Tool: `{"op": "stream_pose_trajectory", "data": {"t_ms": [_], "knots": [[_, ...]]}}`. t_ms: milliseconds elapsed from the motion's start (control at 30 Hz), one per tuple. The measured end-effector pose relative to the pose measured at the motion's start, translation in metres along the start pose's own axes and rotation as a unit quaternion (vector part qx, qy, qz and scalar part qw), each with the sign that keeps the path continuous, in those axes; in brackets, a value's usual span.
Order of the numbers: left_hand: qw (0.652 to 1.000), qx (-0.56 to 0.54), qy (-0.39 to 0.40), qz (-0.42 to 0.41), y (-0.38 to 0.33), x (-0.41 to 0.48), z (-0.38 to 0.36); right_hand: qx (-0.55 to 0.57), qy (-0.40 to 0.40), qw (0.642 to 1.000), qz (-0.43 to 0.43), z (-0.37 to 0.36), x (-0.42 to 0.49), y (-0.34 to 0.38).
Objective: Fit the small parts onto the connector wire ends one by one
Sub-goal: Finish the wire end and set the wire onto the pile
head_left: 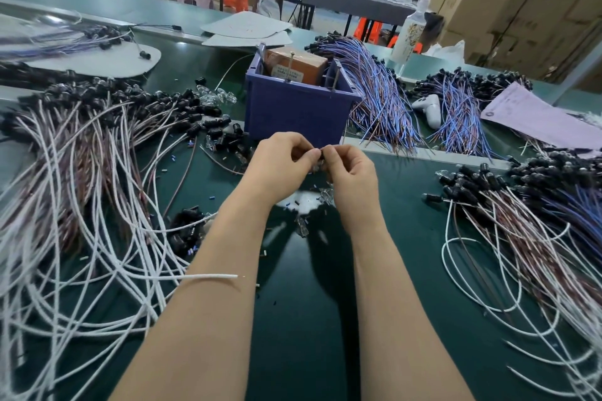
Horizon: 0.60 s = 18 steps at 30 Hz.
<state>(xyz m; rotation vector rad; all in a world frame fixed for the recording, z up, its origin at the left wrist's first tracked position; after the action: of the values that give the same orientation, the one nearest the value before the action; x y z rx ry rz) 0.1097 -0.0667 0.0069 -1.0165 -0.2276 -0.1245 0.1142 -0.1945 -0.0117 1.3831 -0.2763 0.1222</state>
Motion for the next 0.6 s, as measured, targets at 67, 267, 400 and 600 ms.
{"op": "stream_pose_trajectory", "data": {"t_ms": [67,267,400,600], "knots": [[1.0,0.003,0.012,0.009,0.003,0.0,0.001,0.036,-0.014,0.999,-0.028,0.009,0.001,-0.006],[0.998,0.005,-0.021,0.06,0.016,-0.001,0.013,-0.085,-0.04,0.995,-0.046,0.023,0.004,-0.007],[0.99,0.099,-0.067,0.081,0.014,-0.001,0.017,-0.318,0.086,0.942,-0.055,-0.003,-0.003,0.0],[0.995,0.027,-0.093,0.036,0.007,-0.001,0.023,-0.456,0.29,0.835,-0.103,-0.022,-0.029,0.008]]}}
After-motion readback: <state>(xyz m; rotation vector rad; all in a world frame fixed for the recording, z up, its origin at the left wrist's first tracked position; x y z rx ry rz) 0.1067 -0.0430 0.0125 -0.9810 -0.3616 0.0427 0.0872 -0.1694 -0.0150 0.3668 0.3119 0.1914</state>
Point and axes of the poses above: each hand's wrist, its own x-axis towards the middle knuckle, its own z-axis out of the back of the hand, y = z × x, the point moved 9 cm from there along x, towards the middle knuckle
